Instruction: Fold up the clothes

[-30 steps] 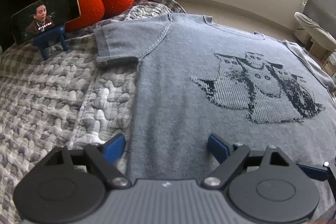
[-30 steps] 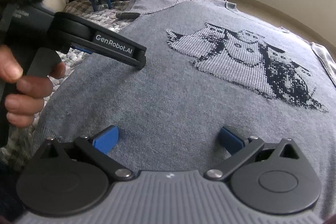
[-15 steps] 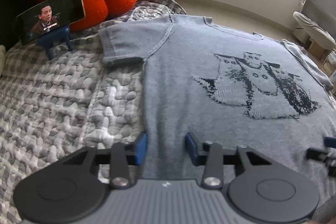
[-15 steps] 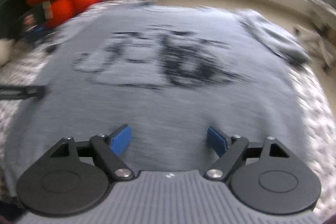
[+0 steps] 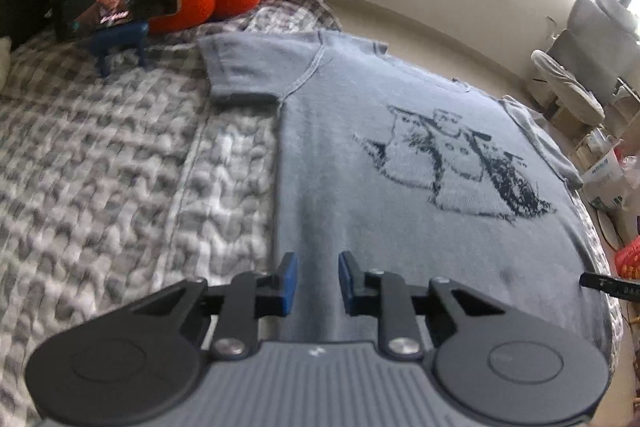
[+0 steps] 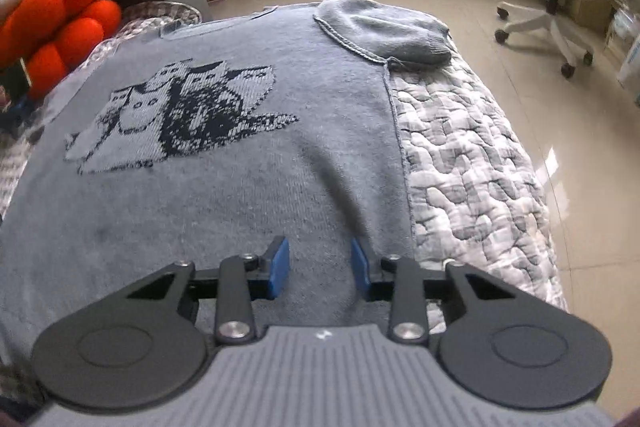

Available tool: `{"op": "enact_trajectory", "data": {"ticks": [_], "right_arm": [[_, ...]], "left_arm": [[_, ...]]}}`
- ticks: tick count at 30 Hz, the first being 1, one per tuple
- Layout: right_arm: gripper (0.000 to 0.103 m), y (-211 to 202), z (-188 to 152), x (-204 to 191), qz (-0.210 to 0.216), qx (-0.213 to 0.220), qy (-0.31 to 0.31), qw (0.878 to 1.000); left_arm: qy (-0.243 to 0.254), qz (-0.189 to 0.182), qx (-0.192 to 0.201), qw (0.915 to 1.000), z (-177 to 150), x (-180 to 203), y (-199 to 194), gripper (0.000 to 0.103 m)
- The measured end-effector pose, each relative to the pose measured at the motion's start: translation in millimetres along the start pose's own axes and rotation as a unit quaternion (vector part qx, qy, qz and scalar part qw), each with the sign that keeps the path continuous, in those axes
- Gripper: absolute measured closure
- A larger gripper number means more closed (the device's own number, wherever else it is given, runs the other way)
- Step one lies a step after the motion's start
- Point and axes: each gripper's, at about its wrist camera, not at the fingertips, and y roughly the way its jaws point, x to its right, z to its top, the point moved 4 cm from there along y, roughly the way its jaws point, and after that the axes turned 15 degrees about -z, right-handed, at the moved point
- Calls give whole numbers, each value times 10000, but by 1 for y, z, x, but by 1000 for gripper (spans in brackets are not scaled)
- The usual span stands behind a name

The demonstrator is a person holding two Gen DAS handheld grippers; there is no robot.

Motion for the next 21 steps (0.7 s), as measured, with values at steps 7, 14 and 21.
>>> {"op": "enact_trajectory", "data": {"ticks": [7, 14, 21], "right_arm": [[65, -12, -10, 33, -152, -87, 310, 9994], [69, -28, -42, 42, -48, -219, 152, 9996], [100, -46, -44, 48, -205, 136, 202, 9995]], "left_arm": [[-195, -138, -312, 9992, -37, 4, -9, 80], [-103, -85, -332, 9994, -51, 10, -7, 81], [316, 120, -198, 9992, -55, 21, -30, 102]]}}
